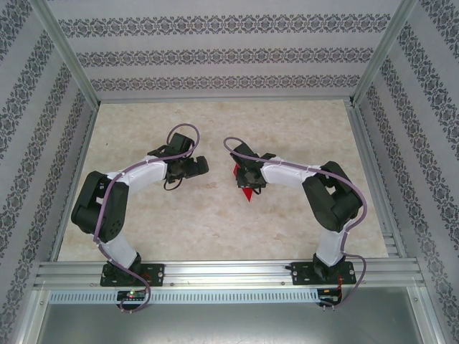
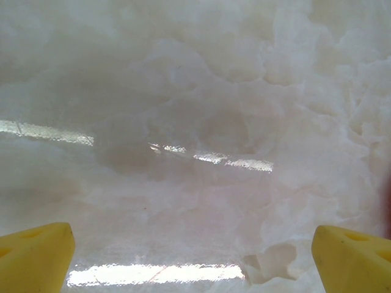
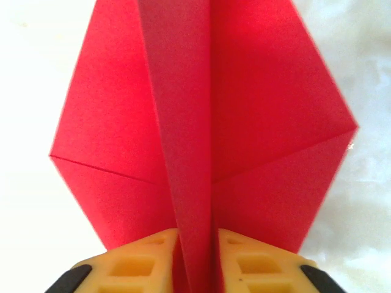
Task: Fold a paper plane with a square sheet of paper (pick it up from the middle)
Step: Move the paper plane to the center of the table.
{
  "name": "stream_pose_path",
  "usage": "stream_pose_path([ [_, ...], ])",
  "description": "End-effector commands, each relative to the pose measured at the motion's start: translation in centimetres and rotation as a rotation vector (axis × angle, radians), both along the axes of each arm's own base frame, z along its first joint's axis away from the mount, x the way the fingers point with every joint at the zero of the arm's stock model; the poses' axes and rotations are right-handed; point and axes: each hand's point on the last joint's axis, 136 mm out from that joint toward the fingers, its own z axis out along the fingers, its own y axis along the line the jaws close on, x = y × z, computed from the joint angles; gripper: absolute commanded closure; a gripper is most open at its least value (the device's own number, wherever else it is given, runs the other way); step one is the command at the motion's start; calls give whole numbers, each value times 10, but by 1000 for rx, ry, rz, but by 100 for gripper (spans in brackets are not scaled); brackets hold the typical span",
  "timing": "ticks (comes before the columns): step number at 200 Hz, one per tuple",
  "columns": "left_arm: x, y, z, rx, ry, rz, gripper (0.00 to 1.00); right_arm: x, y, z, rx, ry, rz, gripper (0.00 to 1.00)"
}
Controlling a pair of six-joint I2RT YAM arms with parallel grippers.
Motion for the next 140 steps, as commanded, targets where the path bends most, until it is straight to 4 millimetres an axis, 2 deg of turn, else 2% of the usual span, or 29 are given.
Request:
stream_pose_path([
  [1, 1, 2, 7, -14, -7, 13, 0, 3, -1, 10, -6, -42, -18, 85],
  [56, 1, -1, 6, -26, 0, 2, 0, 9, -4, 12, -26, -61, -32, 93],
  [140, 1, -4, 2, -30, 18, -11, 0, 14, -2, -4, -41, -44, -31, 88],
])
